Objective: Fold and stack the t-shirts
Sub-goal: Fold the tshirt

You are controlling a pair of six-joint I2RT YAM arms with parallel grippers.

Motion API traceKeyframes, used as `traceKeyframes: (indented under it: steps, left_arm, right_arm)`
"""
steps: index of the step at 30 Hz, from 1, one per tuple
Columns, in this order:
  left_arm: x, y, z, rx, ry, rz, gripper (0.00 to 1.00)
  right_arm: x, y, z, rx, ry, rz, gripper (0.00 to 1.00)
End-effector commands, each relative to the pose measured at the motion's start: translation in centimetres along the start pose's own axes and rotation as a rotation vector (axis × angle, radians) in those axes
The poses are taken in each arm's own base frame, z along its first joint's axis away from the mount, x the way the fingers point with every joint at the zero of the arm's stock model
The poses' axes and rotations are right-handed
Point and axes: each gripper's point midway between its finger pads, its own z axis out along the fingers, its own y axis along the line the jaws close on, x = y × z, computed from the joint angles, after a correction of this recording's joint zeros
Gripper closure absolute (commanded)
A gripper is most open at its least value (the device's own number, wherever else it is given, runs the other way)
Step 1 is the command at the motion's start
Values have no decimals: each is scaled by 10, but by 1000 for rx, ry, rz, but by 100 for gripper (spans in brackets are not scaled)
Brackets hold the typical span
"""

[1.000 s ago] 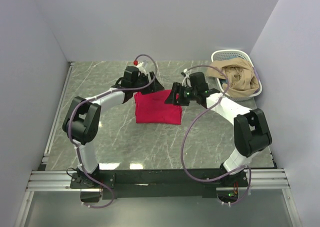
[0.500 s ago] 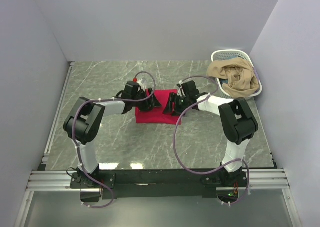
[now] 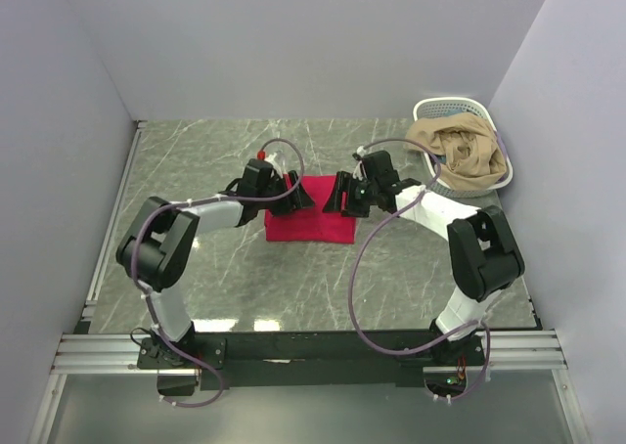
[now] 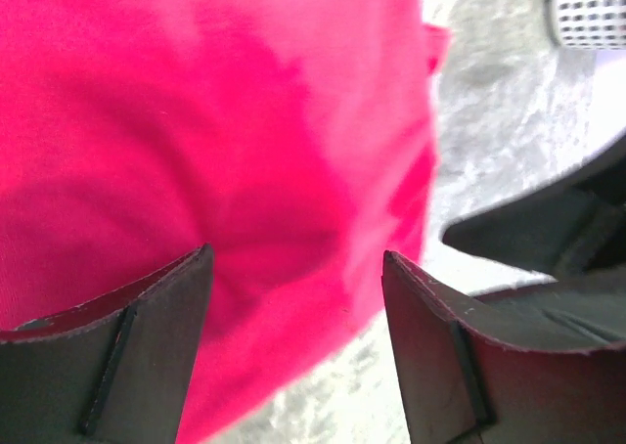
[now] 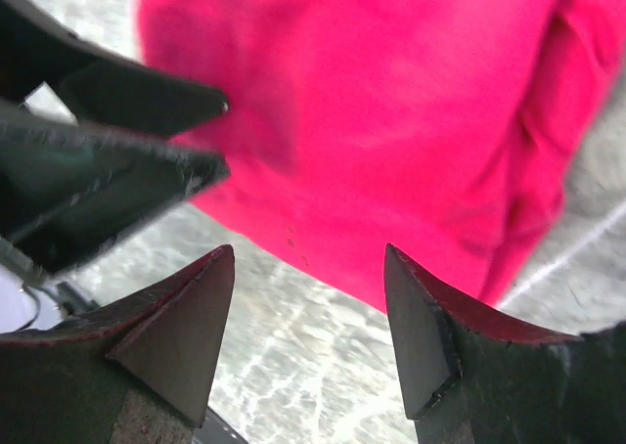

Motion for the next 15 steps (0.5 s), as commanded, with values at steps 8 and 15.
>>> traceKeyframes:
  steps: [8, 15]
  left_arm:
    - [-22, -32, -54, 9, -156, 43, 24]
    - [8, -12, -54, -20, -122, 1, 24]
  right_arm:
    - [-40, 53, 28, -249, -5, -13, 31]
    - [-25, 35, 55, -225, 58, 28, 30]
